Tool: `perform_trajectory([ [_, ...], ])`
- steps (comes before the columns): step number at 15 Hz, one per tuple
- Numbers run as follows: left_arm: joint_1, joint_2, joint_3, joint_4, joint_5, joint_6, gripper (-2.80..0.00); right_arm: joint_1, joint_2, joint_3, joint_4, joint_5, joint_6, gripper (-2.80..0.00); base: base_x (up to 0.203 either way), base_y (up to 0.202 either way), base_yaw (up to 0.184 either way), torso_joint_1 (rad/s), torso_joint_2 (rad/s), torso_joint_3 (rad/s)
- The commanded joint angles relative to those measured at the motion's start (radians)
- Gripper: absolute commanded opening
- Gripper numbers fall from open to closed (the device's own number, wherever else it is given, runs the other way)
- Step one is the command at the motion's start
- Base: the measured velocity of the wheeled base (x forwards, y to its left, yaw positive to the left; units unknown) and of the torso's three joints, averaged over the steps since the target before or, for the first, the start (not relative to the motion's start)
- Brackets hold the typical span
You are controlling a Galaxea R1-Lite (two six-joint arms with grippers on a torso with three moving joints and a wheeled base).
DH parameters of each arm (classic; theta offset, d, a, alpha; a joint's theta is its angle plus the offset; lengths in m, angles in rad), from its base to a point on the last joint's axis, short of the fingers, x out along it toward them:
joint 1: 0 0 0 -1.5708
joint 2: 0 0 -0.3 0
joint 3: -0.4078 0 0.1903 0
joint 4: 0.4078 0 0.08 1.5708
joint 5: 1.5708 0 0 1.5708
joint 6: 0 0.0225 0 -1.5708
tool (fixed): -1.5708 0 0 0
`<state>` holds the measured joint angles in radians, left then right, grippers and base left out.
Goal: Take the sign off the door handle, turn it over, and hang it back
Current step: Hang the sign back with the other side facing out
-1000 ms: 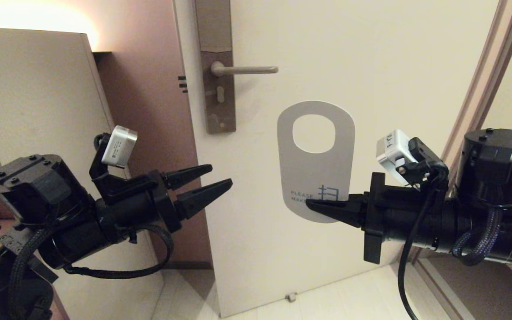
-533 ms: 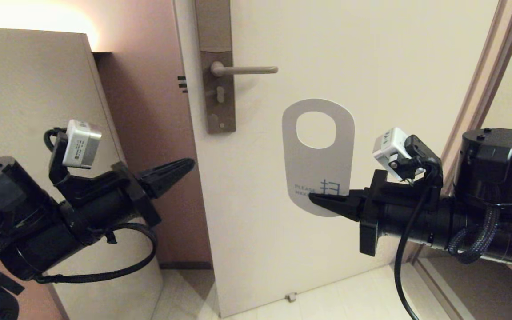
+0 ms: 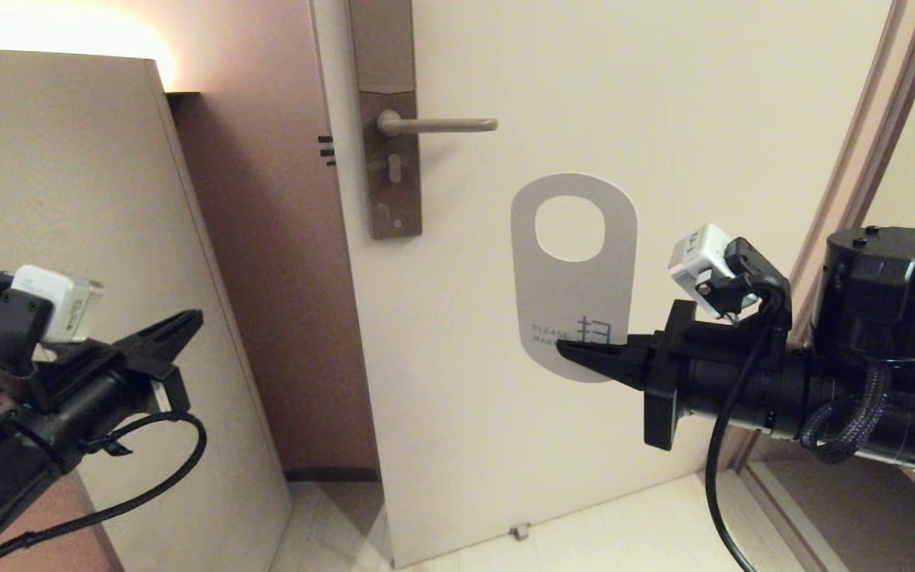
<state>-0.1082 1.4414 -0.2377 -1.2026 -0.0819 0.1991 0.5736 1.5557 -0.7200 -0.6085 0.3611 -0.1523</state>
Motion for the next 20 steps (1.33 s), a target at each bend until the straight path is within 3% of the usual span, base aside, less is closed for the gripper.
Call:
perform_trajectory([
  [1, 0.032, -0.081, 0.066, -0.008, 0.049, 0.001, -2.8, -0.007, -0.002, -0.003, -0.004, 0.002, -0.002, -2.8, 0.0, 0.0, 0.0, 0.0, 0.0, 0.0],
  [4, 0.051, -0.243, 0.198, -0.003, 0.073, -0.004, -2.8, -0.011, -0.003, -0.007, -0.005, 0.002, -0.001, -2.8, 0.0, 0.0, 0.0, 0.0, 0.0, 0.0],
  [7, 0.136, -0.367, 0.233, 0.057, 0.117, -0.011, -2.8, -0.038, -0.005, -0.007, -0.005, 0.003, -0.001, -2.8, 0.0, 0.0, 0.0, 0.0, 0.0, 0.0],
  [11, 0.191, -0.603, 0.236, 0.315, 0.137, -0.017, -2.8, -0.054, -0.003, -0.026, -0.009, 0.003, 0.003, -2.8, 0.0, 0.0, 0.0, 0.0, 0.0, 0.0],
  [16, 0.205, -1.082, 0.235, 0.792, 0.142, -0.05, -2.8, -0.064, 0.009, -0.032, -0.06, -0.008, 0.059, -2.8, 0.0, 0.0, 0.0, 0.0, 0.0, 0.0],
  [20, 0.208, -1.159, 0.236, 0.997, 0.153, -0.146, -2.8, -0.069, 0.024, -0.038, -0.062, -0.013, 0.062, -2.8, 0.0, 0.0, 0.0, 0.0, 0.0, 0.0],
])
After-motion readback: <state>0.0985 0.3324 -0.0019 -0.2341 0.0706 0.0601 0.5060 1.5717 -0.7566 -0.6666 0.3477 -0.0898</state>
